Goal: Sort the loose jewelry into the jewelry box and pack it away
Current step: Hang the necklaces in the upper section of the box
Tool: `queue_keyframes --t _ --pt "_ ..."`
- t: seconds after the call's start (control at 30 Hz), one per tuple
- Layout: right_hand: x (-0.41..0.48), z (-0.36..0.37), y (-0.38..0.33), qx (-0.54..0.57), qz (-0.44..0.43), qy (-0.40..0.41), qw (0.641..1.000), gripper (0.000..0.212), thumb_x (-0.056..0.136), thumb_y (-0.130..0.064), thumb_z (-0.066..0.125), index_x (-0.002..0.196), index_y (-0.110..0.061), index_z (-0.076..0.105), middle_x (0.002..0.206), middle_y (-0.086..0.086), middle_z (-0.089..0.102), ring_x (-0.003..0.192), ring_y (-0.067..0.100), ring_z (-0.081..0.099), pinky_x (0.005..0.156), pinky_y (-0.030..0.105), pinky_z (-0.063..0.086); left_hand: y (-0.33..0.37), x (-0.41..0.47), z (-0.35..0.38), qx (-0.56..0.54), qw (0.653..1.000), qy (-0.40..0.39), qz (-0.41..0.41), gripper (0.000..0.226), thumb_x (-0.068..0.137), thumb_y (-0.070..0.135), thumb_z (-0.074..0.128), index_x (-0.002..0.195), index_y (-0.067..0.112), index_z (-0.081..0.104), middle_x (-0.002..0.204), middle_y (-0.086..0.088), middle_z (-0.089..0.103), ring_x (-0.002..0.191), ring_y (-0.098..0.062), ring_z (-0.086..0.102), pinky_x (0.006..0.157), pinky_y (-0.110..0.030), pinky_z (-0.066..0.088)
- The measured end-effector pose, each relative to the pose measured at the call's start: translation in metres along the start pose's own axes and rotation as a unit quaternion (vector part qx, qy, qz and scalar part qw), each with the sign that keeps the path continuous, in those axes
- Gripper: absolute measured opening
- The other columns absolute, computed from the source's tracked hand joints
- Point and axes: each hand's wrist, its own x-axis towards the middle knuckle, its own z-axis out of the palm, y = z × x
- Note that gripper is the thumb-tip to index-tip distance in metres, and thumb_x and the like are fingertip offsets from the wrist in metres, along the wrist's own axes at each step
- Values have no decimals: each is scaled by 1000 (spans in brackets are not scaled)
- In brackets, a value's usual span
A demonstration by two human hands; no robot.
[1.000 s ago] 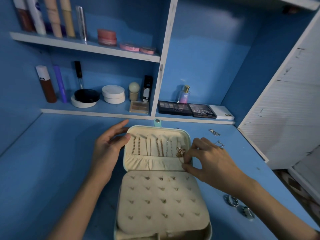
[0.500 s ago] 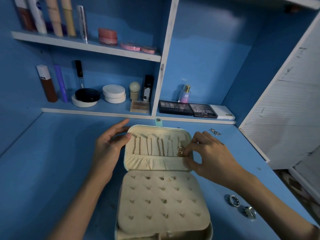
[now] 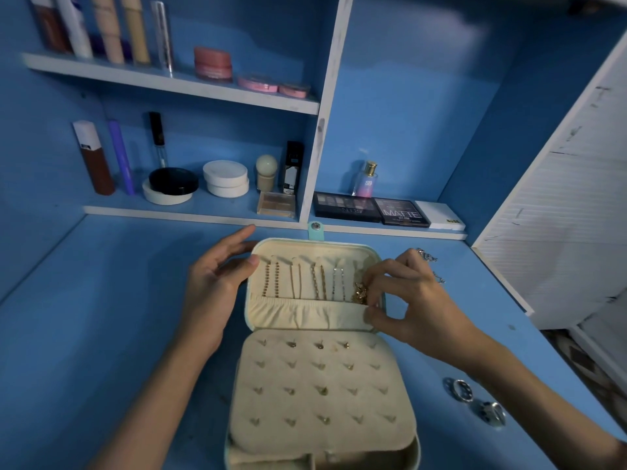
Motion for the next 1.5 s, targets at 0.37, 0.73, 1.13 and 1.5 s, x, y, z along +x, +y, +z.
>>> queue_keyframes --t 0.37,0.73,1.13,1.5 --pt "3 1 -2 73 15 -18 997 16 73 -27 56 62 -16 52 74 -7 57 82 15 42 71 21 37 0 1 0 -1 1000 5 0 43 87 -3 57 104 36 66 100 3 70 92 -10 67 82 -27 50" --pt "-2 5 -14 -9 25 -23 999 12 76 -25 59 85 -18 60 73 -16 47 78 12 41 66 20 35 0 1 1 -2 1000 2 -1 42 87 -3 58 105 34 65 99 4 70 94 -10 66 84 -25 51" --pt "-4 7 -10 26 4 18 1000 11 77 -25 53 77 -17 61 87 -10 58 87 13 41 75 27 41 -1 1 0 2 1000 -5 -3 43 88 -1 58 103 38 65 102 3 70 96 -11 67 82 -26 51" --pt "-1 7 -8 110 0 11 994 10 73 -20 56 68 -13 52 86 -21 54 86 9 44 72 14 41 -1 1 -1 1 1000 -8 2 42 88 -2 58 105 36 65 103 1 70 96 -11 67 79 -24 51"
